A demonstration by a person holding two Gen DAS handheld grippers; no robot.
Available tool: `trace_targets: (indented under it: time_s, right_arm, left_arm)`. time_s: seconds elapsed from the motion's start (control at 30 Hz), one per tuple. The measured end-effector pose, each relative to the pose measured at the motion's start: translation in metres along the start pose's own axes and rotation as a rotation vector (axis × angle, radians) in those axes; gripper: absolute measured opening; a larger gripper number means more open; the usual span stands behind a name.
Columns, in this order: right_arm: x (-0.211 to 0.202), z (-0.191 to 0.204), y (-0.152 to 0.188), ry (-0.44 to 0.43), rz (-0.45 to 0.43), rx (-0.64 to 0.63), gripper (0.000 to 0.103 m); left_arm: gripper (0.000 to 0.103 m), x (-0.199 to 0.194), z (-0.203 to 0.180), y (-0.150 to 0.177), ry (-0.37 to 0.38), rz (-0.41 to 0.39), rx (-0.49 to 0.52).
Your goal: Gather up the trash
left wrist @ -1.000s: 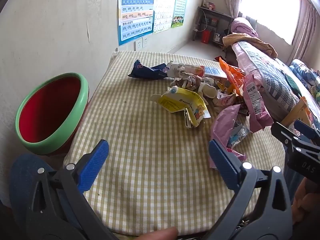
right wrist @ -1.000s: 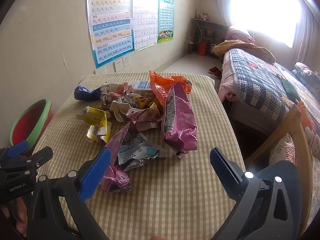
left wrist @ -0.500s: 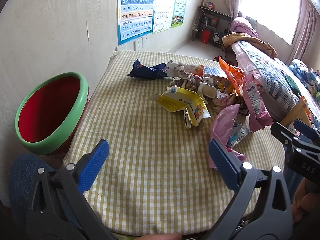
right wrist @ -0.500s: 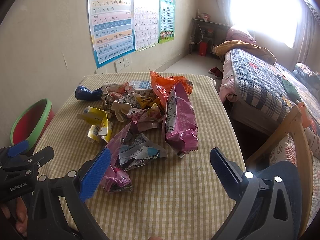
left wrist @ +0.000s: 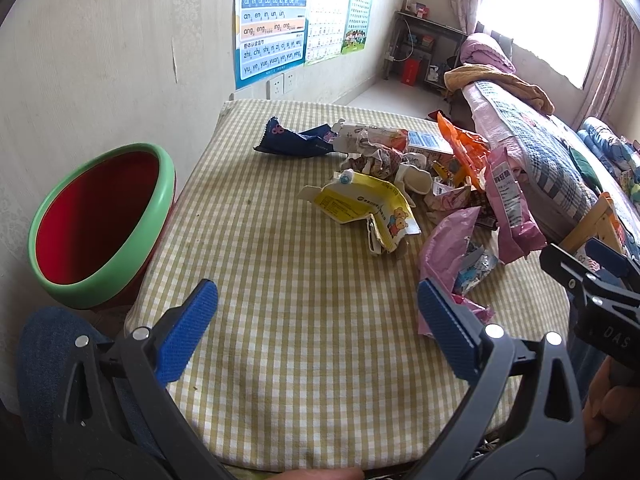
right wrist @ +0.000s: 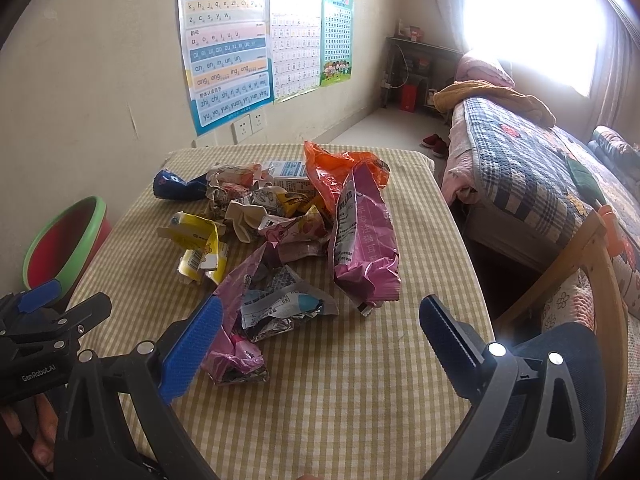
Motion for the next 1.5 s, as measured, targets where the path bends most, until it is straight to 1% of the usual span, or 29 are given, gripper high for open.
trace_targets:
  time_s: [0.67,1.17,1.5]
  right_arm:
    - [-0.0001,-0.0008,-0.0006,-0.007,-0.003,0.004,0.095]
    - [0.0009,-0.0010,0.0005,-0.007,0.000,0.004,0.095]
    - [0.0037,0.0008,-0.0021,-0.022,0.004,0.005,0.095]
  left_arm:
    - [0.098,0.0024,-0.0026,-0.0019,-0.013,0.013,0.007]
    - [0.098,0.0035,-0.0015,-0.0018,0.004,0.017,-0.001]
    - [0.098,0.0077,-0.0030,-0.0010,0.004,0.038,0.008]
Point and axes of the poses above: each gripper's, at about its wrist camera, not at the fingertips, and x roughly the way its jaws point, z to its left, y to its underside, the point moved 1 cm from there along x, roughly the way its jaws point, and after that the axes turned 5 degrees about -y, right-handed, at the moved point
